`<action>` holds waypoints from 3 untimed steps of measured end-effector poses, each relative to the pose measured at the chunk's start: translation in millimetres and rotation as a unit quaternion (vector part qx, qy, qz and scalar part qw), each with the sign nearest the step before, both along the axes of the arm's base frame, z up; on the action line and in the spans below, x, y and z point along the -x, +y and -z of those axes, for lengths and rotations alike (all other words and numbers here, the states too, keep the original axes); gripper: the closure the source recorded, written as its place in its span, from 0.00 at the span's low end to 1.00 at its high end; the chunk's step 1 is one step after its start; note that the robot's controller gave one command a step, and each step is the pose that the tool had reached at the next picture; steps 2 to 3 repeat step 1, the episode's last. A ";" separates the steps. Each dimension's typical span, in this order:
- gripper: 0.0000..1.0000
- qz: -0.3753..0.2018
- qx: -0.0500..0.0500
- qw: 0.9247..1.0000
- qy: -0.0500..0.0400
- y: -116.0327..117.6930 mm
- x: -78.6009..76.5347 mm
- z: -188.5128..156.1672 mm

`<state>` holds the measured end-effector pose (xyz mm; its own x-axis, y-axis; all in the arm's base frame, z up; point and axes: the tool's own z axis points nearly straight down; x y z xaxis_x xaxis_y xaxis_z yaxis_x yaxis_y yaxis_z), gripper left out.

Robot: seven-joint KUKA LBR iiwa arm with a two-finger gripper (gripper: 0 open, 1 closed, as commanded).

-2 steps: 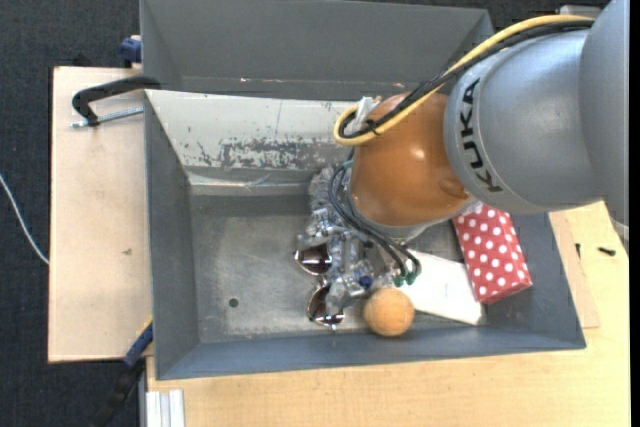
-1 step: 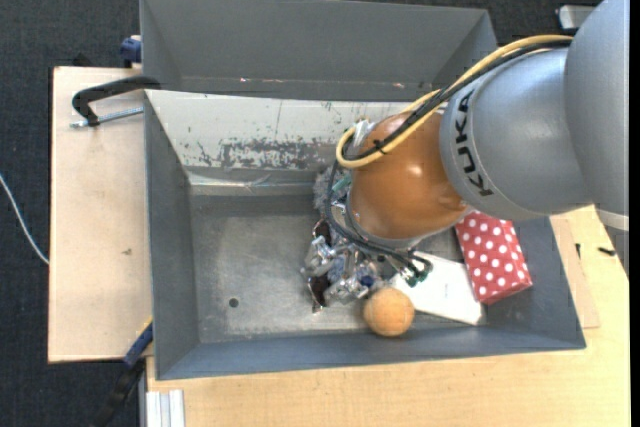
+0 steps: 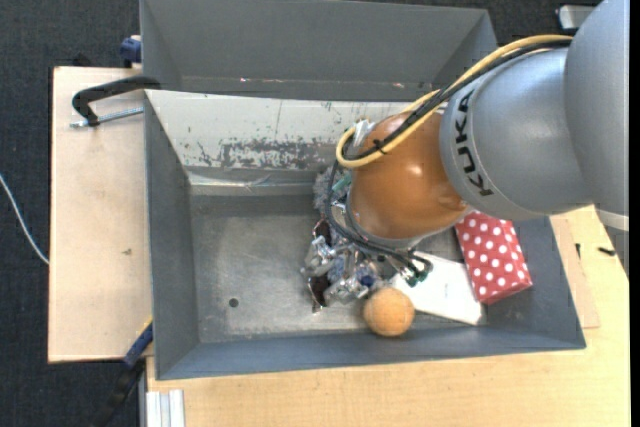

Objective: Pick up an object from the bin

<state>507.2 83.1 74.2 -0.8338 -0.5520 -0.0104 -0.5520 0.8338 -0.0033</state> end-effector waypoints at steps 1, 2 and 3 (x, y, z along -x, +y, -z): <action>1.00 -0.052 0.000 0.999 -0.002 6.0 -7.5 -171.7; 1.00 -0.052 0.000 0.999 -0.002 6.0 -7.5 -171.7; 1.00 -0.052 0.000 0.999 -0.002 6.0 -7.5 -171.7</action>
Offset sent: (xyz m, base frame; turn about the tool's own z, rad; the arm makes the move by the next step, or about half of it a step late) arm 0.0000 0.0000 0.0000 0.0000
